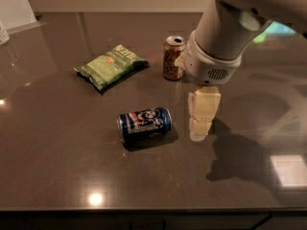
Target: Pick pepsi can
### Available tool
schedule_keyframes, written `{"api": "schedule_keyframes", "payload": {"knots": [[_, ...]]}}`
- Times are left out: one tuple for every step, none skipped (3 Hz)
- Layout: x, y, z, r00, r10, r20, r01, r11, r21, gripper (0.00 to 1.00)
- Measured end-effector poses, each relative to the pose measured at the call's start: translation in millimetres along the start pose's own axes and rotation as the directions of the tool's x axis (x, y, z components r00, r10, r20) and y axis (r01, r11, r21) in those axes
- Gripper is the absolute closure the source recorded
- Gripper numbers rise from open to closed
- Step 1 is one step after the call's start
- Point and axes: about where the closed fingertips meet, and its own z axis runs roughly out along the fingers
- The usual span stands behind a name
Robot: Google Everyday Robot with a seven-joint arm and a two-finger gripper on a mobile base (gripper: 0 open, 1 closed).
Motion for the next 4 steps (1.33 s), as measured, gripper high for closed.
{"api": "schedule_keyframes", "payload": {"knots": [[-29,5,19,0.998,-0.054,0.022,0.055,0.9977,-0.04,0.0],[-44,11,30,0.996,-0.081,0.037,0.083,0.9946,-0.062,0.0],[-59,19,43,0.994,-0.096,0.048,0.099,0.9918,-0.08,0.0],[-69,21,61,0.995,-0.094,0.046,0.097,0.9917,-0.084,0.0]]}}
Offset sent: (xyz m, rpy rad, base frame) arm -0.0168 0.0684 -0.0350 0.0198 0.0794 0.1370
